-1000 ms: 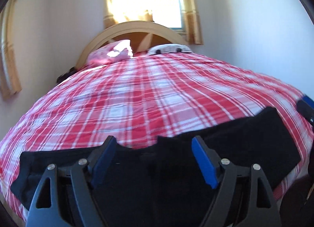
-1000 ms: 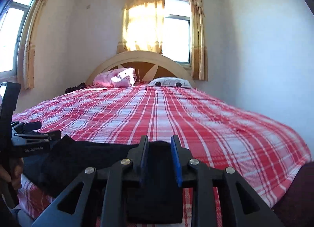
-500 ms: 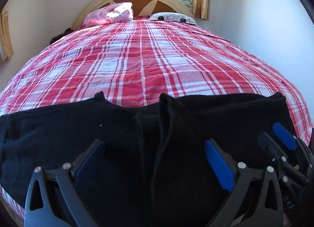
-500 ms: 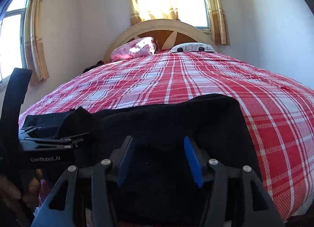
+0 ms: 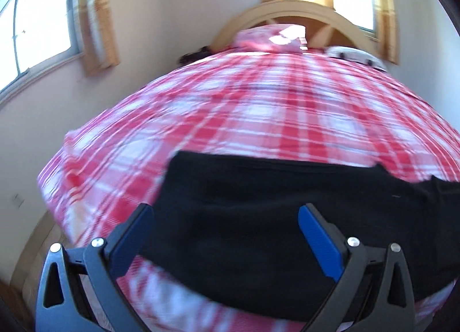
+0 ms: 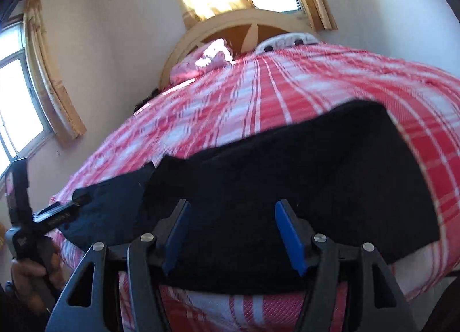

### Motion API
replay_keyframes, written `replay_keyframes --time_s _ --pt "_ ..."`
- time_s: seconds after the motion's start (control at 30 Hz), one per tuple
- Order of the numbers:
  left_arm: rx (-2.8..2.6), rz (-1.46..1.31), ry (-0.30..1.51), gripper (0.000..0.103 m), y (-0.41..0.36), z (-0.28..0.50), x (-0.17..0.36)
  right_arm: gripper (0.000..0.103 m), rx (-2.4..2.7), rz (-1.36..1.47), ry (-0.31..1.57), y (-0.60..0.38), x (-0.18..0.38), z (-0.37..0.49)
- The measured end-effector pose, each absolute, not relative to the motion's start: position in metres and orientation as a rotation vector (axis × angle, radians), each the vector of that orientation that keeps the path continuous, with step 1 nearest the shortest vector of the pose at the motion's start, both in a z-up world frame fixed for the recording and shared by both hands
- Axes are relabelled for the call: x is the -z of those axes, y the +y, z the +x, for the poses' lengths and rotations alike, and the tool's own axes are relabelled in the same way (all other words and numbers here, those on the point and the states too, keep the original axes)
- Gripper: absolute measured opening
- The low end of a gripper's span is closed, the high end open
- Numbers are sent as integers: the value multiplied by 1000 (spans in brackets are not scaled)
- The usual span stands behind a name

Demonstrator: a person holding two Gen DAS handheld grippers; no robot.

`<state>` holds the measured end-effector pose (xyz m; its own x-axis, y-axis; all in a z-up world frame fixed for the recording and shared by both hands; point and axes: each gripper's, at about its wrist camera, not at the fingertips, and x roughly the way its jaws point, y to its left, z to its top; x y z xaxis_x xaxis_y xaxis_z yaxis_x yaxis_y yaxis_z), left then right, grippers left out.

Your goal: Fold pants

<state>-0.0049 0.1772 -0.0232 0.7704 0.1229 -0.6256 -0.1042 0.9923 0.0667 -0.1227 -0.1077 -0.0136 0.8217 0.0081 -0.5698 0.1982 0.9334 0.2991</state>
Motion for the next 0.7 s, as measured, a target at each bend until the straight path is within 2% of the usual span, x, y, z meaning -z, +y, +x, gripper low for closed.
replay_keyframes --time_s 0.13,0.3,0.47,0.57,0.63,0.67,0.7 --pt "-232 -104 664 103 217 -7 29 73 119 272 598 -90 19 -122" --pt "-139 -393 760 102 244 1 59 73 112 285 589 -92 20 -125" --pt "-108 -426 713 100 233 -8 59 74 112 274 592 -92 21 -122" --pt "-110 -486 694 83 240 -11 57 75 114 265 592 -90 21 -121" --pt "-139 -488 697 62 242 -9 55 75 113 265 589 -90 21 -122" --pt "-149 -480 698 56 242 -9 54 76 112 267 587 -90 22 -122" --pt "-155 -474 702 46 242 -8 54 76 111 267 587 -90 22 -122"
